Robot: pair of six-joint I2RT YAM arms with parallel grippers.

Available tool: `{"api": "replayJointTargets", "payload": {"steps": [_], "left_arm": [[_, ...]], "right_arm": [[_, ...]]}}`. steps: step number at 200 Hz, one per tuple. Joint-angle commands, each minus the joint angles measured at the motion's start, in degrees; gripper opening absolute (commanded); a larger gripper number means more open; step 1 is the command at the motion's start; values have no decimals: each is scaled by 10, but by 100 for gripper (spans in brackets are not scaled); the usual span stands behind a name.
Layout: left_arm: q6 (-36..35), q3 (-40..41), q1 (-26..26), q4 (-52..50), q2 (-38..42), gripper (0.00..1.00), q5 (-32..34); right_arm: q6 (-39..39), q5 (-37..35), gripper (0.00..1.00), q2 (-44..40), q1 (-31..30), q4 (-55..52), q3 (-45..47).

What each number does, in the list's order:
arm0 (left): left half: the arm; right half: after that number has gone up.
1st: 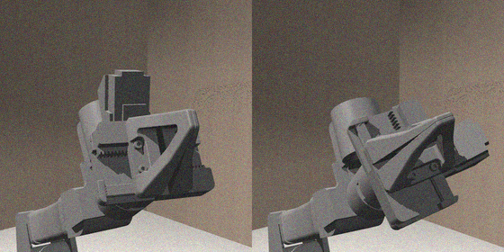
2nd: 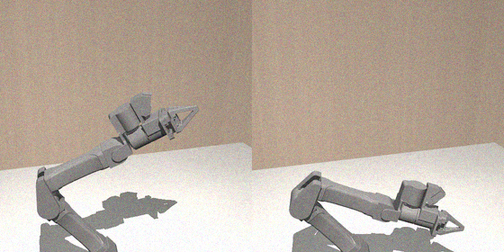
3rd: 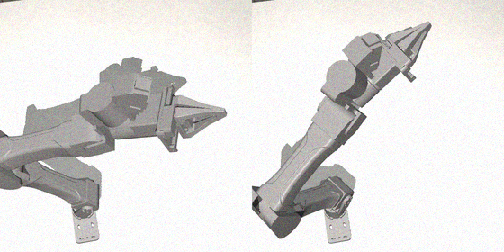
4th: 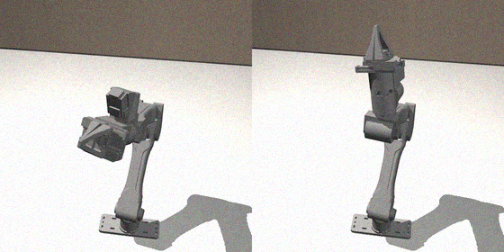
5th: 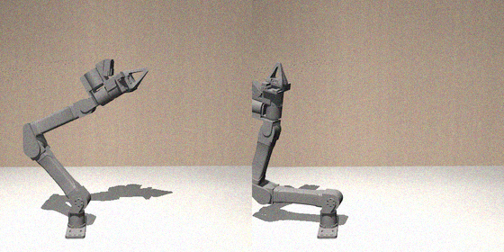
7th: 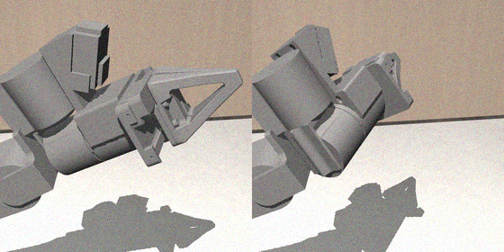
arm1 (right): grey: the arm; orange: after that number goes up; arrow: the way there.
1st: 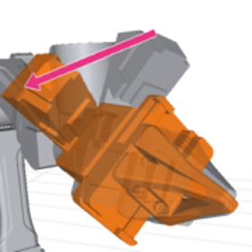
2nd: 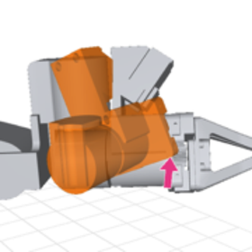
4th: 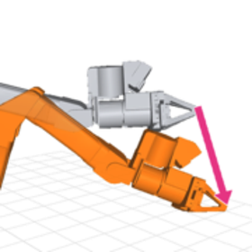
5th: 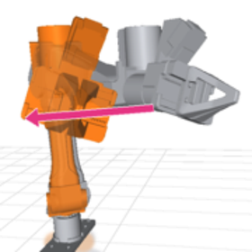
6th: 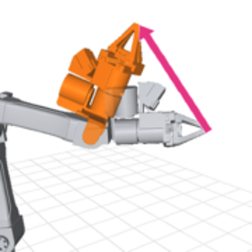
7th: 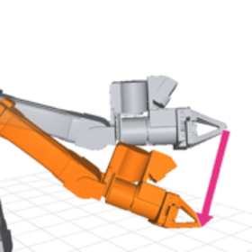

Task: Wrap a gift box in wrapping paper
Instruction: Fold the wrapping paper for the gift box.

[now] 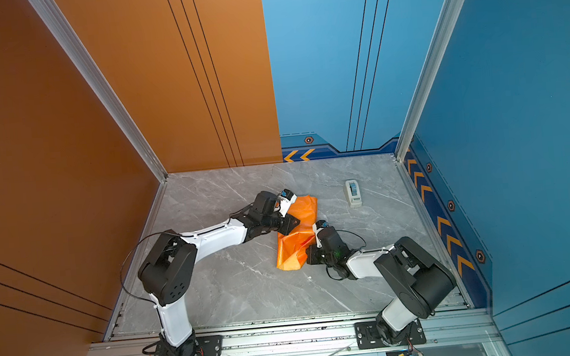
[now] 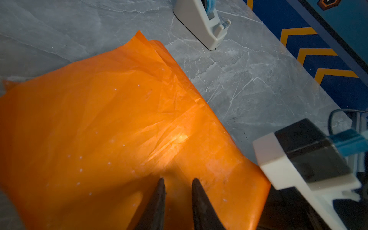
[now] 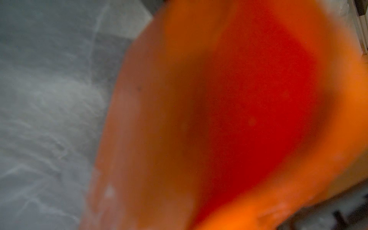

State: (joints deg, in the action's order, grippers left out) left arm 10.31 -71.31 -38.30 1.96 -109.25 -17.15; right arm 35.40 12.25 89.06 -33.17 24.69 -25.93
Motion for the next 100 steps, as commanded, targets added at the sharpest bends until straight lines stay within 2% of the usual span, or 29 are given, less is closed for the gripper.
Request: {"api": "replayJointTargets", "payload": {"steps": [1, 100], "left_arm": [[-2, 15, 1, -26, -13, 25, -3], [-1, 17, 1, -25, -12, 26, -3]], "right_arm": [[-7, 28, 0, 8, -14, -74, 24], [23, 34, 0, -13, -37, -66, 65]]}}
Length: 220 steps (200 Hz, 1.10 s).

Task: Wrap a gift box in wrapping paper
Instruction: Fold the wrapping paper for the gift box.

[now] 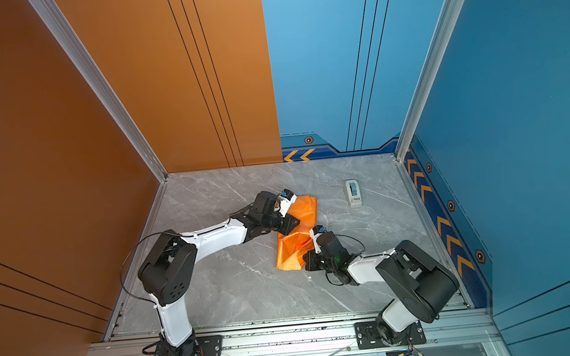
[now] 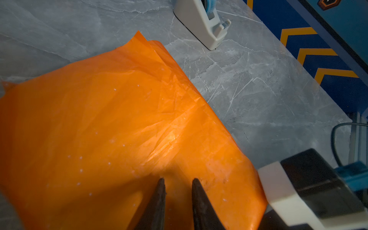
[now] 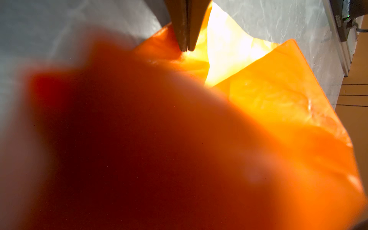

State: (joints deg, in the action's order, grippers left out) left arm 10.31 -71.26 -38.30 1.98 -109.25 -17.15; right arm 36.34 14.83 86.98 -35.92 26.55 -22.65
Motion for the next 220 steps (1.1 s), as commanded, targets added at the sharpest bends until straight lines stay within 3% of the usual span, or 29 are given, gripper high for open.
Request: {"api": "replayJointTargets", "payload": {"steps": [1, 104, 134, 173, 220], "left_arm": [[-1, 16, 1, -25, -12, 26, -3], [-3, 16, 1, -24, -10, 26, -1], [-4, 16, 0, -25, -10, 26, 0], [-4, 14, -1, -24, -11, 26, -1], [2, 16, -5, -20, -14, 25, -3]], "right_arm": [[14, 8, 0, 7, -10, -85, 33], [36, 19, 0, -32, -39, -90, 70], [30, 27, 0, -85, -37, -125, 62], [27, 38, 0, -180, 34, -148, 47], [6, 70, 0, -119, 99, -118, 9]]}}
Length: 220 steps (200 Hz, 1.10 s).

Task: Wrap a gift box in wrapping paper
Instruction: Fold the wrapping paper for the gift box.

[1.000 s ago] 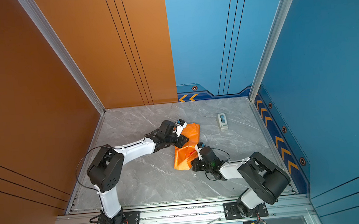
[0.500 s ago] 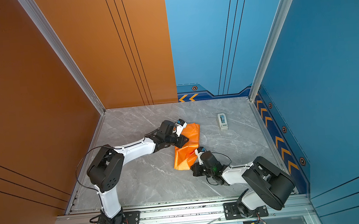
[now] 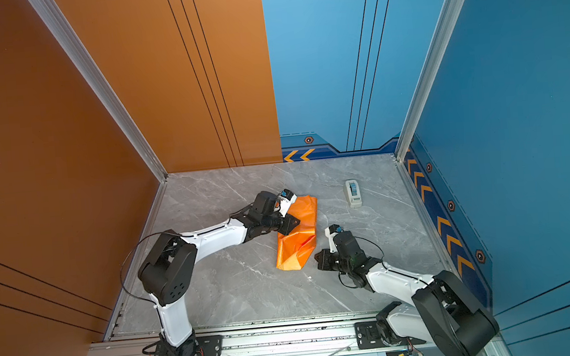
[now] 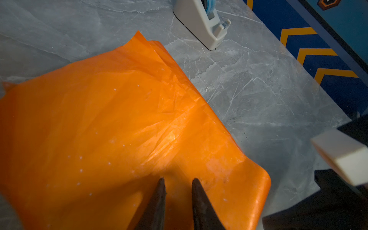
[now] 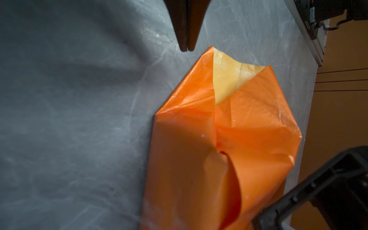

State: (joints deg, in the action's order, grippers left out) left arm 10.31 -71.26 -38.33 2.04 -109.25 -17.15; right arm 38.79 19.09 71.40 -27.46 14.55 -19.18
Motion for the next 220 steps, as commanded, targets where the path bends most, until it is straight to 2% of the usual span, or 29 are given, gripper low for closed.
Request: {"api": "replayJointTargets", "payload": {"steps": [1, 81, 143, 178, 220], "left_arm": [[2, 16, -4, -21, -15, 25, -3], [-3, 13, 1, -25, -15, 26, -2], [-4, 13, 4, -26, -16, 26, -3], [-4, 14, 7, -26, -15, 26, -3], [-3, 16, 8, -25, -14, 26, -3]], "right_arm": [[-19, 28, 0, 38, 14, 3, -26], [-18, 56, 0, 145, 9, 85, -73], [-10, 31, 0, 200, 14, 124, -85], [-6, 44, 0, 240, 4, 139, -55], [-1, 33, 0, 227, -22, 125, -20]]}}
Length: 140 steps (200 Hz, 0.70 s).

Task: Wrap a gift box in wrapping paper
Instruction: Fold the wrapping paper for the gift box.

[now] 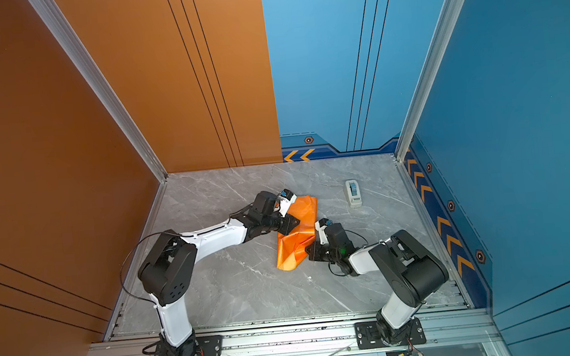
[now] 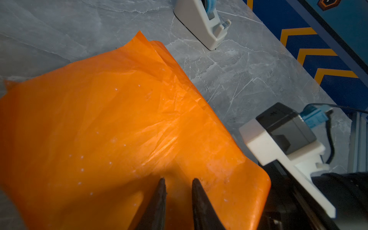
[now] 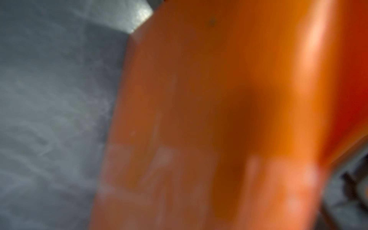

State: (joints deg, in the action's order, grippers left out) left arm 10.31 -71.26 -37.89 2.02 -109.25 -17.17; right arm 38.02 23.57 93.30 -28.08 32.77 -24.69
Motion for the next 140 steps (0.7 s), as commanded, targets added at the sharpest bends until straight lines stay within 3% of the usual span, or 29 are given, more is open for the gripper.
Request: {"api": "replayJointTargets", "payload": {"steps": [1, 102, 140], "left_arm": [[-3, 16, 4, -25, -14, 26, -3], [-3, 18, 3, -25, -13, 26, -1], [-3, 18, 2, -25, -12, 26, -2]], "right_arm": [[7, -12, 0, 7, -15, -57, 35], [-14, 0, 0, -60, -23, -128, 53], [-28, -8, 0, -142, -18, -190, 25]]}}
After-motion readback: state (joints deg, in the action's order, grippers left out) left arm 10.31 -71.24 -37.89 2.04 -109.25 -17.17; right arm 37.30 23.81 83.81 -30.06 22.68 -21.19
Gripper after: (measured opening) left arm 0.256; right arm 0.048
